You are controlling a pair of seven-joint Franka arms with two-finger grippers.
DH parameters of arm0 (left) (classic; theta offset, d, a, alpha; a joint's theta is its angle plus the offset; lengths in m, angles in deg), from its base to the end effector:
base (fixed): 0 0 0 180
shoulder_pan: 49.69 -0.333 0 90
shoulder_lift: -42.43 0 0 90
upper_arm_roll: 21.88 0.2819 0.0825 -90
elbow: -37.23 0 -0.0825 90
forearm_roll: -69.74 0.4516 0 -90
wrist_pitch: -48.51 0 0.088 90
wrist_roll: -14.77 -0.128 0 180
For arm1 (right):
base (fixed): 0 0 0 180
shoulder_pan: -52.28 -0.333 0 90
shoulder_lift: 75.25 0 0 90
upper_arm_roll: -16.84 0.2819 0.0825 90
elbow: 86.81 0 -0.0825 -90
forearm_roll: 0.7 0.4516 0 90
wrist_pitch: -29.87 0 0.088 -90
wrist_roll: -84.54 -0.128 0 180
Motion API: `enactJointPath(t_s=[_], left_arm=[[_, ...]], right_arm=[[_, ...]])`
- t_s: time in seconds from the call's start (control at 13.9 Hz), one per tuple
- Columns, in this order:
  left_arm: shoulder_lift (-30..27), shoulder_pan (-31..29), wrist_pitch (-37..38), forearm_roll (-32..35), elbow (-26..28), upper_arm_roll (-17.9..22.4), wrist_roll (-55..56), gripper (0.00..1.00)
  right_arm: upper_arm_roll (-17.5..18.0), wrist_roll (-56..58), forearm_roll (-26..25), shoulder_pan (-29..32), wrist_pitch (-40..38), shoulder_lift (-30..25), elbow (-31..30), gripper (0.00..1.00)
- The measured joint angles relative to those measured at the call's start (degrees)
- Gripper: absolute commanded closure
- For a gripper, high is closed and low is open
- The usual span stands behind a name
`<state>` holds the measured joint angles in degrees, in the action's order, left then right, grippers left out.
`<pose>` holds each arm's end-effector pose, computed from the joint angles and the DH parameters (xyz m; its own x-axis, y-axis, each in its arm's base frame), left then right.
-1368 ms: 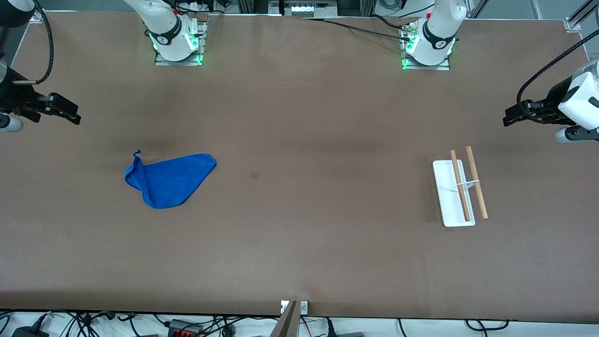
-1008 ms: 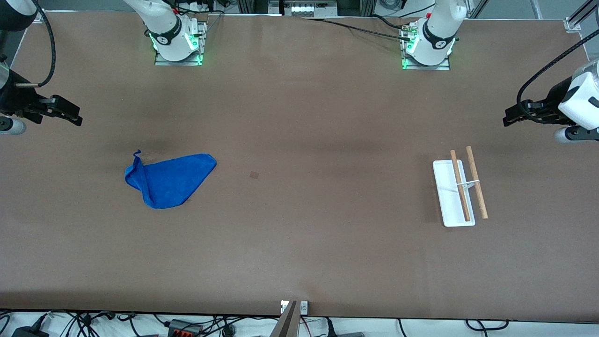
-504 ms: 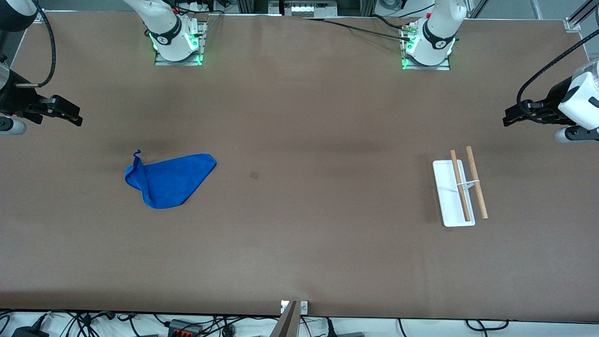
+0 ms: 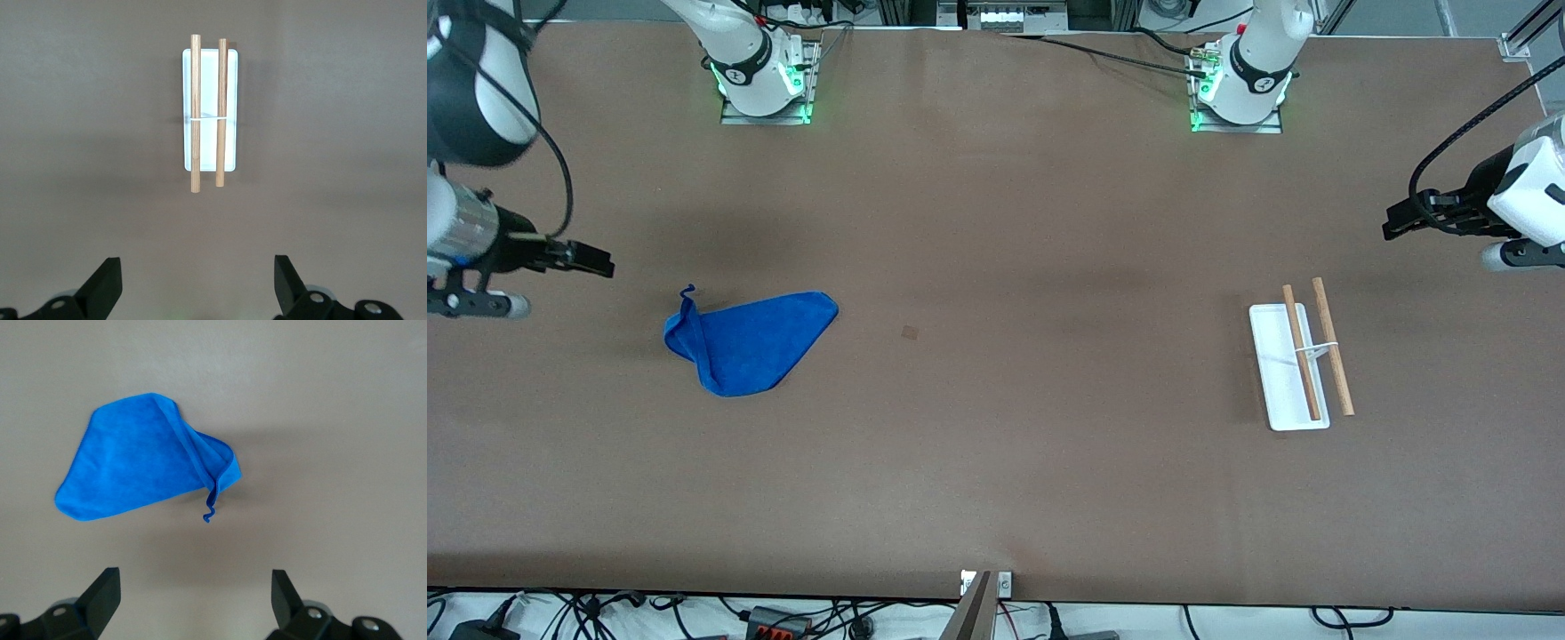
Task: Pass towel and hang on rack
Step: 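Reach the right gripper to the blue towel corner and grasp it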
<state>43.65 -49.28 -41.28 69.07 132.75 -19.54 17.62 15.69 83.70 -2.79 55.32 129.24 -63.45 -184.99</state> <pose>0.6182 0.0192 0.5043 0.9891 0.0831 -0.1214 0.0843 -0.9964 0.0047 0.6520 -0.0514 0.3734 0.9797 -0.0808 -0.1836 -0.0745 -0.9964 0.0411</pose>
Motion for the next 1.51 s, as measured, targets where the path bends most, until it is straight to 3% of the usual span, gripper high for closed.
enactJointPath(t_s=[0.58,1.01,1.22,1.51], left_arm=[[0.0,0.0,0.0,0.0,0.0,0.0,0.0,0.0],[0.0,0.0,0.0,0.0,0.0,0.0,0.0,0.0],[0.0,0.0,0.0,0.0,0.0,0.0,0.0,0.0],[0.0,0.0,0.0,0.0,0.0,0.0,0.0,0.0]], right_arm=[[-0.2,-3.9,1.6,2.9,3.5,18.0,-0.4,0.0],[-0.2,-3.9,6.0,4.3,5.3,24.0,-0.2,0.01],[-0.2,-3.9,6.2,4.4,5.3,25.0,-0.2,0.14],[-0.2,-3.9,6.8,4.8,5.3,25.9,-0.2,0.43]])
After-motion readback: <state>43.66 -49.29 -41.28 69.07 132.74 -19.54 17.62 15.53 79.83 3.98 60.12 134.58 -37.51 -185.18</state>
